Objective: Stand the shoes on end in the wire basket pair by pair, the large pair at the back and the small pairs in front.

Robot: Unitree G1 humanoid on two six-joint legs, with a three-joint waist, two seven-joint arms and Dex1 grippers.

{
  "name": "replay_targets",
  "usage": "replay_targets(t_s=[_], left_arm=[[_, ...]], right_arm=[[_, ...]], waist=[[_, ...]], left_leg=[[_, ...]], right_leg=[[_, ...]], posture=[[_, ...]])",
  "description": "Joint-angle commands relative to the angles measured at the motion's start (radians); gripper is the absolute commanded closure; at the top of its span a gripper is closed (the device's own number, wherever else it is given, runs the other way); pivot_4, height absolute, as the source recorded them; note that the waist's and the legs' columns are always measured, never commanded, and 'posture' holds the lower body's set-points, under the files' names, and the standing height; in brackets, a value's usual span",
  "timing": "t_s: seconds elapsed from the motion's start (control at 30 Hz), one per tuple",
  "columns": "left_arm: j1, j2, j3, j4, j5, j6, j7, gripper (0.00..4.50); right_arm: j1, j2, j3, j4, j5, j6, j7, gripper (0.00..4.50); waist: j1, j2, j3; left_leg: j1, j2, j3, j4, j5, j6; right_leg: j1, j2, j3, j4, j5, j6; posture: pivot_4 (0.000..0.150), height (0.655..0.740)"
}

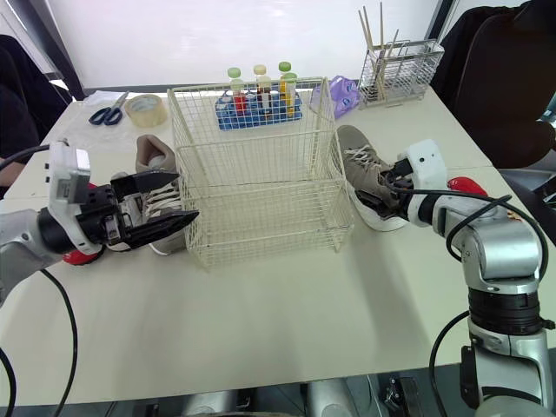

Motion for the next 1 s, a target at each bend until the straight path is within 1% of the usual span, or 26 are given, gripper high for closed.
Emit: replay_targets(t_s=[0.03, 0.23, 0.37, 0.57, 0.7, 0.9, 1.0], left_arm=[[0.003, 0.005, 0.028, -0.039, -0.007, -0.003, 0.014, 0.0], [0.005, 0.002, 0.025, -0.045, -0.009, -0.003, 0.024, 0.0], [-0.003, 0.001, 0.016, -0.039, -0.006, -0.004, 0.023, 0.0], [-0.018, 0.001, 0.004, -0.029, 0.003, -0.007, 0.018, 0.0], [-0.022, 0.001, 0.0, -0.034, 0.006, -0.005, 0.023, 0.0], [-0.023, 0.004, 0.004, -0.04, 0.002, -0.002, 0.03, 0.0], [-0.024, 0.004, 0.005, -0.042, 0.0, -0.001, 0.033, 0.0]], right_arm=[[0.003, 0.02, -0.041, -0.014, 0.012, -0.072, -0.012, 0.03], [-0.035, 0.022, -0.079, 0.003, 0.028, -0.136, -0.036, 0.03], [-0.037, 0.012, -0.085, 0.019, 0.024, -0.135, -0.052, 0.03], [-0.007, 0.013, -0.084, 0.039, 0.052, -0.063, -0.05, 0.03], [-0.004, 0.026, -0.104, 0.081, 0.05, -0.076, -0.07, 0.03], [-0.003, 0.034, -0.095, 0.114, 0.031, -0.126, -0.094, 0.03], [-0.005, 0.029, -0.089, 0.125, 0.043, -0.115, -0.087, 0.03]], waist=[[-0.001, 0.0, 0.0], [-0.005, 0.0, 0.0], [-0.004, 0.0, 0.0], [-0.003, 0.0, 0.0], [-0.004, 0.0, 0.0], [-0.005, 0.0, 0.0], [-0.004, 0.0, 0.0]], left_leg=[[0.0, 0.0, 0.0, 0.0, 0.0, 0.0], [0.0, 0.0, 0.0, 0.0, 0.0, 0.0], [0.0, 0.0, 0.0, 0.0, 0.0, 0.0], [0.0, 0.0, 0.0, 0.001, 0.0, 0.0], [0.0, 0.0, 0.0, 0.001, 0.0, 0.0], [0.0, 0.0, 0.0, 0.001, 0.0, 0.0], [0.0, 0.0, 0.0, 0.002, 0.0, 0.0]], right_leg=[[0.0, 0.0, 0.0, 0.0, 0.0, 0.0], [0.0, 0.001, 0.0, 0.0, 0.0, 0.0], [0.0, 0.001, 0.0, 0.001, 0.0, 0.0], [0.0, 0.001, 0.0, 0.001, 0.0, 0.0], [0.0, 0.001, 0.0, 0.001, 0.0, 0.0], [0.0, 0.001, 0.0, 0.001, 0.0, 0.0], [0.0, 0.001, 0.0, 0.002, 0.0, 0.0]], posture=[[0.15, 0.74], [0.15, 0.74], [0.15, 0.74], [0.15, 0.74], [0.15, 0.74], [0.15, 0.74], [0.15, 0.74]])
